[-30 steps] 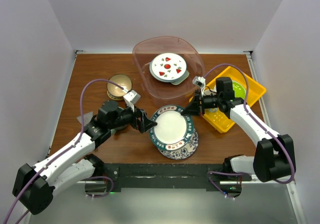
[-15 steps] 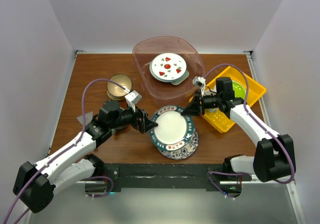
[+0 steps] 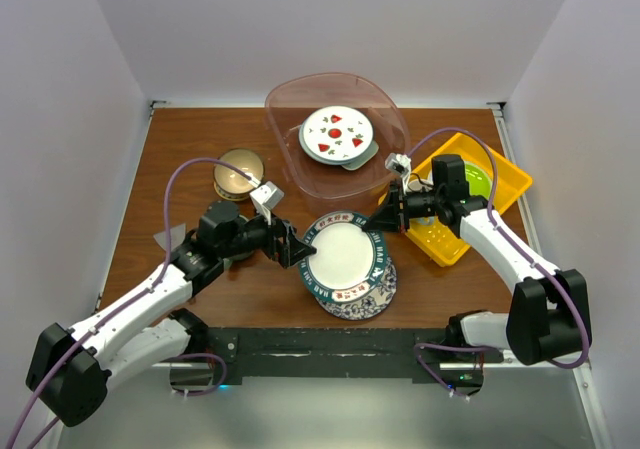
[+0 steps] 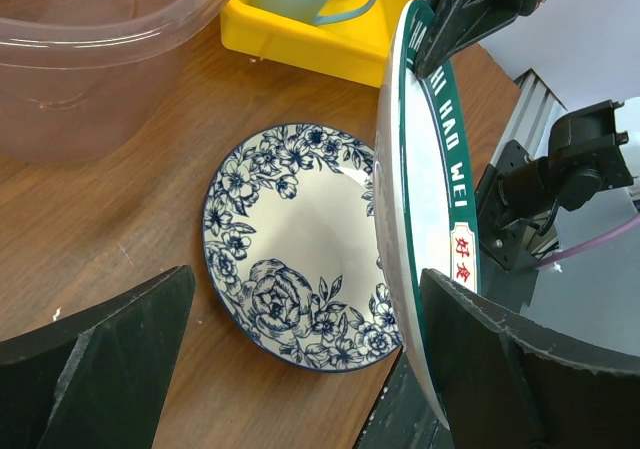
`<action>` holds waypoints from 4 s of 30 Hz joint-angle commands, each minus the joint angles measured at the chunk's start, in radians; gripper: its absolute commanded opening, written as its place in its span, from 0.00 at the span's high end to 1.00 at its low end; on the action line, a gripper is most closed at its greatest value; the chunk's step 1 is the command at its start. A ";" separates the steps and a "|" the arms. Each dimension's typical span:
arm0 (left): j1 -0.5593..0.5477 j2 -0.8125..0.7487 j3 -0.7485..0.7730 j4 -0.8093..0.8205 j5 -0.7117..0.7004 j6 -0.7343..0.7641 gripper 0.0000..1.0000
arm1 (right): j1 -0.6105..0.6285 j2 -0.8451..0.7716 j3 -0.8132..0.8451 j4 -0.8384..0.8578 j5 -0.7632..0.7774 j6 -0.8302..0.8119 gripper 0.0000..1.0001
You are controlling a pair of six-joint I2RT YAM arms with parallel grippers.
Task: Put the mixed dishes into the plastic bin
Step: Pick up the plate at the center of the board.
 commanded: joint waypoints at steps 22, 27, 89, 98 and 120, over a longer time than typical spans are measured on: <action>-0.006 0.033 0.028 0.067 0.051 0.020 0.00 | 0.006 -0.014 0.049 0.010 -0.096 0.003 1.00; -0.006 0.034 0.030 0.069 0.053 0.017 0.00 | 0.006 -0.015 0.049 0.010 -0.096 0.003 1.00; -0.003 0.004 -0.021 0.168 0.048 -0.363 1.00 | 0.006 -0.046 0.317 -0.550 0.200 -0.564 0.38; 0.023 -0.035 -0.019 0.228 -0.036 -0.416 1.00 | 0.004 -0.049 0.362 -0.513 0.228 -0.252 0.11; 0.035 0.082 0.125 0.408 -0.237 -0.506 0.98 | 0.030 -0.008 0.249 0.139 0.398 0.694 1.00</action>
